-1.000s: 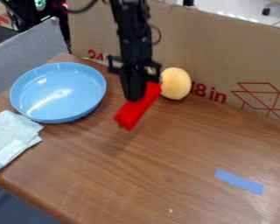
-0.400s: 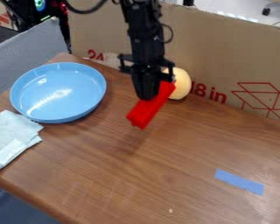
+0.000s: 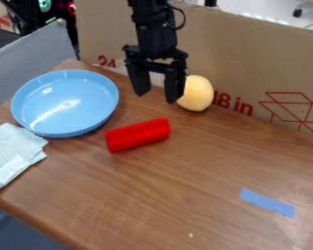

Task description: Move the red object from the cloth to the table

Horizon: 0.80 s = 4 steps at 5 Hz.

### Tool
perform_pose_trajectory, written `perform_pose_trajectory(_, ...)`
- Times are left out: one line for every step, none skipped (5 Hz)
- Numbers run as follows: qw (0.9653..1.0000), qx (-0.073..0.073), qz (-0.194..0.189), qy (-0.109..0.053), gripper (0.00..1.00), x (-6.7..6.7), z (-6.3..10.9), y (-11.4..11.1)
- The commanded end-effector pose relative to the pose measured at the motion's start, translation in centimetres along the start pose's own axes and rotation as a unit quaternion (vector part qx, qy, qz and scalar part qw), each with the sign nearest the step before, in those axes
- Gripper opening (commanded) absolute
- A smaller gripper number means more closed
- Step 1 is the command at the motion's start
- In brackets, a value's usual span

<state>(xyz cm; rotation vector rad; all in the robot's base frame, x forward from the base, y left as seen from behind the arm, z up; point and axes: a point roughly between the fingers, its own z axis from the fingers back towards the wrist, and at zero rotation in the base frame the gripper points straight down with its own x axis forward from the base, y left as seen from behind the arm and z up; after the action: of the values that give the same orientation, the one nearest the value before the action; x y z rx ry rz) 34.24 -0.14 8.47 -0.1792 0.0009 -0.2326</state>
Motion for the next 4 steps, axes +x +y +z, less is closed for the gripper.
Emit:
perform_pose_trajectory(0.9997, -0.006, -0.011, -0.019, 1.0, 1.1, 2.5, -0.4)
perform_pose_trajectory(0.9998, -0.014, -0.016, 0.002, 1.0, -0.2, -0.2, 0.5)
perform_pose_trajectory(0.9991, -0.006, -0.035, 0.022, 1.0, -1.3, -3.4, 2.4)
perform_pose_trajectory(0.9989, 0.025, -0.034, 0.02, 1.0, -1.2, -4.1, 5.2)
